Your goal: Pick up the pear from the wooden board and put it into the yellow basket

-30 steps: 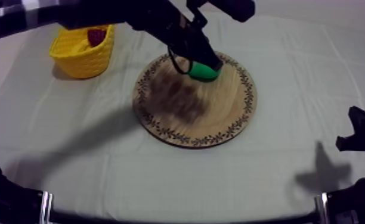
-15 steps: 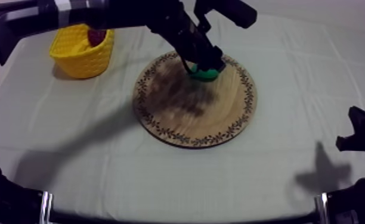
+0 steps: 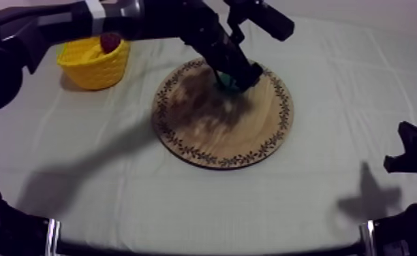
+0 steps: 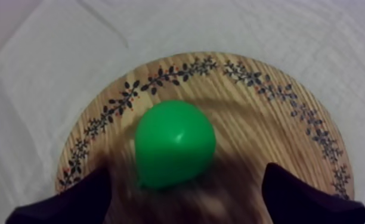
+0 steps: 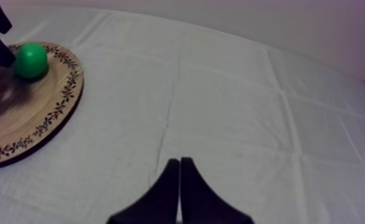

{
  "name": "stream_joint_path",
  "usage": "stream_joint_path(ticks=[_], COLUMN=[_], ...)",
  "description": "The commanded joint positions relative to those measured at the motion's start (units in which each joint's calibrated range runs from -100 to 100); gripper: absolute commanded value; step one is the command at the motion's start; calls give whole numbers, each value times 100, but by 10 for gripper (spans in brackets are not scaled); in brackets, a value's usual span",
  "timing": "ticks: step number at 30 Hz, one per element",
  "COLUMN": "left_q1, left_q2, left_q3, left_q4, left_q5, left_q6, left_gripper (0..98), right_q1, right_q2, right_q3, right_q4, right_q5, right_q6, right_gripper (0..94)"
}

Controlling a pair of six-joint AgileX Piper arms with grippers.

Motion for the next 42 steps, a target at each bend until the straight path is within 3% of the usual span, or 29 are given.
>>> stream_joint_path(ticks=[1,14,23,34,42], left_q1=[-16,-25,-30,-51,-128], left_q2=[176,991,1337,1459,1216], left_q3=[-65,-780,-1093,-1157,-1113], left_q4=[36,162,3,-110,-113], left_q5=[-77,-332,-312,-251,-240], left_q6=[-71,-270,-104,17,52], left_gripper=[912,819,751,493,412], right_q1=[0,0,0,0,0], right_q2=[1,1,1,1,1], right_q3=[5,5,5,5,5], right_q4=[0,0,0,0,0], right_q5=[1,1,1,1,1], right_q6=[0,0,0,0,0], right_gripper=[5,5,5,5,5])
